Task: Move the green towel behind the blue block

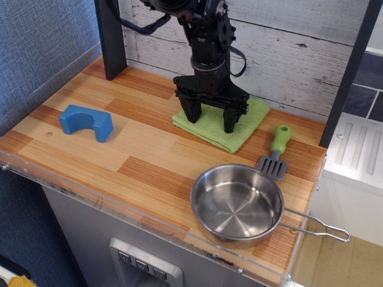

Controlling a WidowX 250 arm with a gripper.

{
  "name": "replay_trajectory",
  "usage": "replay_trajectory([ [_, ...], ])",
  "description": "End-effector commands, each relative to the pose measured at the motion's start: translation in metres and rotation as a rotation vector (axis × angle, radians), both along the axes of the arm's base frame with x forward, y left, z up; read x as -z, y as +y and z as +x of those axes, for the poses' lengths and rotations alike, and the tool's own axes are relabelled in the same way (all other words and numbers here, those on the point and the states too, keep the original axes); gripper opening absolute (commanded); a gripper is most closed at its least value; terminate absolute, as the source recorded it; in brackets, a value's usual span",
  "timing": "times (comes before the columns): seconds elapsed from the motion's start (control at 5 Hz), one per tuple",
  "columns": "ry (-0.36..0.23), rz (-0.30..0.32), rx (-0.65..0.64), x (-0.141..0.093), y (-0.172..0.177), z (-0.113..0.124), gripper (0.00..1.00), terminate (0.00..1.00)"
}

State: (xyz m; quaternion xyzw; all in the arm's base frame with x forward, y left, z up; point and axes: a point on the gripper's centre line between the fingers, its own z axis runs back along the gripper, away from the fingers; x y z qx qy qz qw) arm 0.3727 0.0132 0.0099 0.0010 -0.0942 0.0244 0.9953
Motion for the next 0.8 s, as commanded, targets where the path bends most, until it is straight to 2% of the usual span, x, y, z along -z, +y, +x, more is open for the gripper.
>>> replay_trajectory([
  [0.0, -0.04, 0.04, -0.135, -0.021, 0.06, -0.006, 1.0, 0.0],
  [0.6, 0.005, 0.054, -0.264, -0.01, 0.134, -0.005, 1.0, 0.0],
])
